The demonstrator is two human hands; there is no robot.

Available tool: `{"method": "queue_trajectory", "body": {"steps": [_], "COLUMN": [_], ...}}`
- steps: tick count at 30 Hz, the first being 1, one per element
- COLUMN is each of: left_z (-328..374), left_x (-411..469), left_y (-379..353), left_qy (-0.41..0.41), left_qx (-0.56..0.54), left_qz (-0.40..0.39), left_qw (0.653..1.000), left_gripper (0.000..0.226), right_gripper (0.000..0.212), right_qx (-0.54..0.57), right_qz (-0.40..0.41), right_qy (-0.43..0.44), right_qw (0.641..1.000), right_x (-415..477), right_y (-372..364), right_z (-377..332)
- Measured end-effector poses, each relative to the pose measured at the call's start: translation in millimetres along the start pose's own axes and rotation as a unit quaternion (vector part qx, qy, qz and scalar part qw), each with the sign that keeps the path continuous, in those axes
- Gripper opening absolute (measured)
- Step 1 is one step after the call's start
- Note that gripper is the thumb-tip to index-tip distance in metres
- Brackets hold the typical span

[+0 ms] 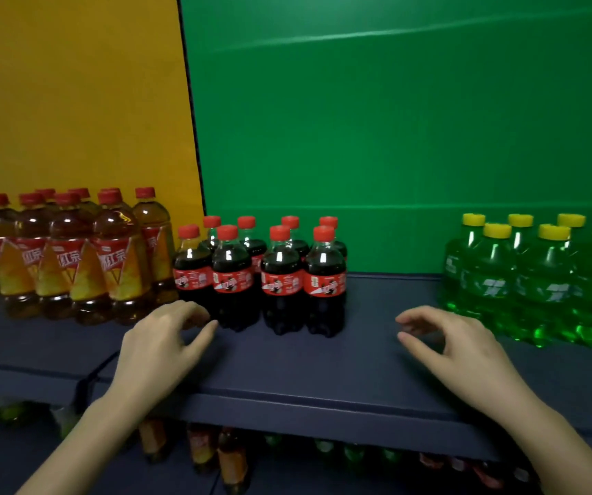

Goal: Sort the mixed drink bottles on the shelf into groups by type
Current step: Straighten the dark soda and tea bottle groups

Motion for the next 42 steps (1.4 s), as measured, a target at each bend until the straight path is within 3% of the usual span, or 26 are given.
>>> {"method": "queue_trajectory", "body": {"steps": [2,4,8,11,15,20,25,34,42], "left_z": [-26.9,-48.1,-74.7,-84.0,-81.6,-82.7,-73.3,-74.6,-72.2], "left_x": [6.1,11.7,24.9,36.6,53.7,77.6,84.4,89.8,90.5], "left_y": [1.4,1.0,-6.0,-13.0,-30.2,-53.3,-62.3,-75.5,-80.0], "left_qy": [0.007,0.014,0.033,0.053,0.086,0.109,0.067,0.064,0.057], "left_qx": [-0.001,-0.002,-0.039,-0.128,-0.285,-0.433,-0.502,-0.508,-0.511], "left_qz": [-0.011,-0.026,-0.08,-0.112,-0.139,-0.195,-0.233,-0.201,-0.19], "left_qw": [1.0,1.0,0.995,0.984,0.944,0.873,0.83,0.835,0.836], "left_gripper": [0.017,0.024,0.054,0.083,0.105,0.115,0.093,0.101,0.104], "right_gripper": [0.015,0.02,0.041,0.059,0.091,0.103,0.102,0.104,0.082], "right_qx": [0.014,0.028,0.067,0.11,0.183,0.272,0.313,0.298,0.286], "right_qz": [0.005,0.001,-0.037,-0.057,-0.096,-0.136,-0.143,-0.129,-0.128], "right_qy": [-0.014,-0.022,-0.042,-0.06,-0.104,-0.13,-0.112,-0.096,-0.079], "right_qw": [1.0,0.999,0.996,0.99,0.973,0.944,0.932,0.941,0.946], "right_x": [7.0,13.6,23.4,32.8,49.1,65.0,77.0,80.0,82.6], "right_y": [-14.9,-27.4,-46.0,-56.3,-71.7,-88.3,-92.1,-98.3,-100.5], "right_z": [-7.9,-13.2,-24.6,-30.5,-33.2,-32.9,-38.3,-43.5,-47.2]}}
Point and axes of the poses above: each hand's wrist, its own x-axis towards the middle knuckle, its own y-axis out of the back of the hand, z = x × y, the point moved 6 cm from there along x, towards the middle knuckle
